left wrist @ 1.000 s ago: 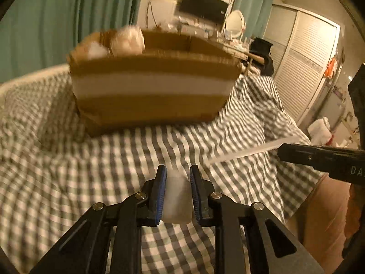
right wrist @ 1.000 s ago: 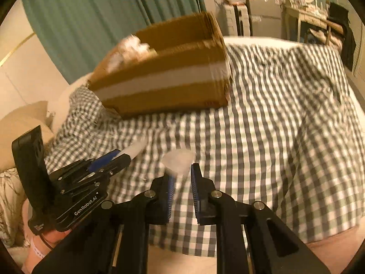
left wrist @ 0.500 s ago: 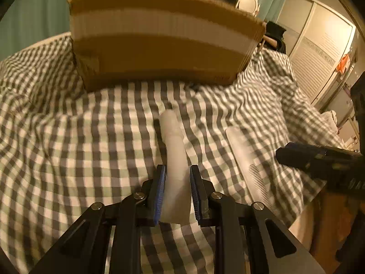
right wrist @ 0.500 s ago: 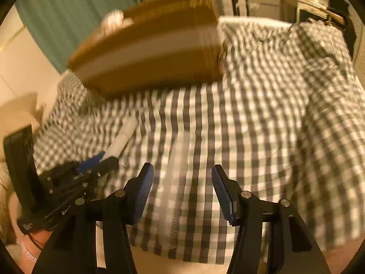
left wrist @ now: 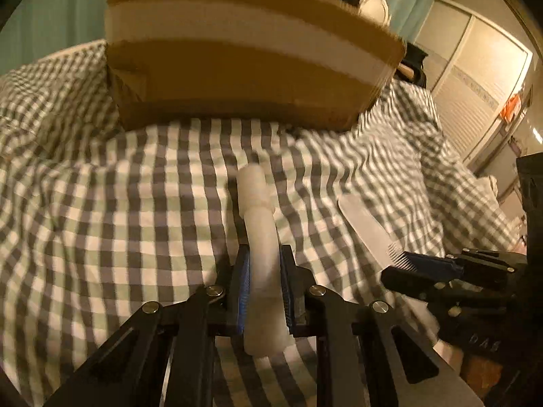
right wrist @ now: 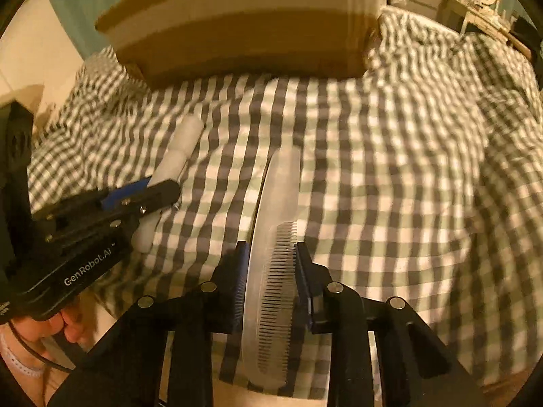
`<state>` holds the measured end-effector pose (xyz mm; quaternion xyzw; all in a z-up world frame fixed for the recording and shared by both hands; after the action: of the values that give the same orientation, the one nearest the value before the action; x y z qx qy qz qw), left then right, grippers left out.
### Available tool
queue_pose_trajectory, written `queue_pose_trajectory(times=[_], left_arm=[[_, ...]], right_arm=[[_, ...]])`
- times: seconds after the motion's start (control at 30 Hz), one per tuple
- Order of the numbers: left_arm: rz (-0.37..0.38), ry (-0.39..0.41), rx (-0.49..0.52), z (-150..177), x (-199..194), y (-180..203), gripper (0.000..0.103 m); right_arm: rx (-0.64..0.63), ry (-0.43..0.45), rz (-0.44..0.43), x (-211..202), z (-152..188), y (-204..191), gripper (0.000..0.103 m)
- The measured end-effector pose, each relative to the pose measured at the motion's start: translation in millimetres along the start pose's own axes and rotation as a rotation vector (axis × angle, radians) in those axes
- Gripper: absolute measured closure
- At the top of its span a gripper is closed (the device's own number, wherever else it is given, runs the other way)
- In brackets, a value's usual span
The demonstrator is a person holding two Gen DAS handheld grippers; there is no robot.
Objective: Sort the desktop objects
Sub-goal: 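Carry the foam tube and white comb into the cardboard box and release both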
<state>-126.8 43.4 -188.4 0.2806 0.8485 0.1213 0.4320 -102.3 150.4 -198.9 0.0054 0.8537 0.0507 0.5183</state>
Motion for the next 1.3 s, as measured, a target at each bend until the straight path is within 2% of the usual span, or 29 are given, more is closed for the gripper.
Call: queue_pose_trajectory(times=[0.03,0.07,0.13,0.3,0.4,0.5,0.57,0.6,0.7,0.77,0.8,0.83,0.9,1.0,1.1,1.3], left_arm=[[0.009,0.017,0.004,-2.7,-5.7,3.0,0.086],[0.015,0.040,0.010,-6.6,-14.0,6.4,0.086],[0.017,0.088,0.026,-18.1,-30.3,14.9,0.086],[0.033,0.158,0.054,-42.6,-52.9,30.2,0.086],[0.029,0.151,0.057,-40.8,-51.1,29.9,0.086],[0.022,0.116,0.045,-32.7,-37.6,25.0,0.086],[0.020,0.096,0.030,-26.0,-30.2,20.5,0.086],[0.015,0.090,0.026,-23.0,-27.8,17.9,0.086],[0.007,0.072,0.013,-17.7,-20.9,11.7,0.086],[0.007,0.066,0.007,-15.5,-18.4,9.5,0.086],[0.004,0.068,0.008,-14.4,-18.4,8.9,0.086],[0.003,0.071,0.008,-14.5,-19.2,9.5,0.086],[-0.001,0.082,0.013,-15.5,-22.5,9.9,0.086],[-0.004,0.106,0.032,-22.3,-30.8,16.3,0.086],[0.006,0.148,0.054,-36.6,-44.1,28.1,0.086],[0.043,0.264,0.083,-90.9,-72.6,58.9,0.086]], right_arm=[[0.015,0.019,-0.016,-9.6,-4.0,2.6,0.079],[0.027,0.031,-0.022,-15.1,-7.3,4.8,0.084],[0.040,0.056,-0.034,-29.3,-14.3,7.8,0.100],[0.027,0.084,-0.031,-43.8,-28.4,1.2,0.100],[0.038,0.065,-0.059,-36.6,-23.3,0.8,0.100],[0.020,0.026,-0.054,-20.8,-11.7,-0.4,0.082],[0.015,-0.013,-0.046,-7.7,-3.5,-1.3,0.063],[0.013,-0.028,-0.048,-2.0,0.2,-2.7,0.061],[-0.030,-0.082,-0.031,15.4,12.9,-12.1,0.060],[-0.066,-0.082,0.005,21.9,17.3,-15.9,0.061],[-0.080,-0.075,0.027,21.9,16.8,-16.3,0.065],[-0.093,-0.067,0.043,20.9,15.6,-16.5,0.077],[-0.080,-0.063,0.036,18.5,14.3,-15.3,0.077],[-0.054,-0.032,0.022,7.7,8.7,-11.1,0.077],[-0.010,0.042,-0.011,-18.4,-11.2,-6.7,0.077],[0.033,0.202,-0.116,-82.1,-82.4,-10.9,0.077]])
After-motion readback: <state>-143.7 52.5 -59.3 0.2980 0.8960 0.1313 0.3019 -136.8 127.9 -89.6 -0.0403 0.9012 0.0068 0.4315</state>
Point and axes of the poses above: each gripper's, at about its wrist camera, not at the fingertips, and x roughly the way its jaws point, y to its right, z to its underside, the point moved 10 cm from there along x, roughly the way its jaws point, and after that the axes turned 15 degrees about z, right-handed, at the moved point
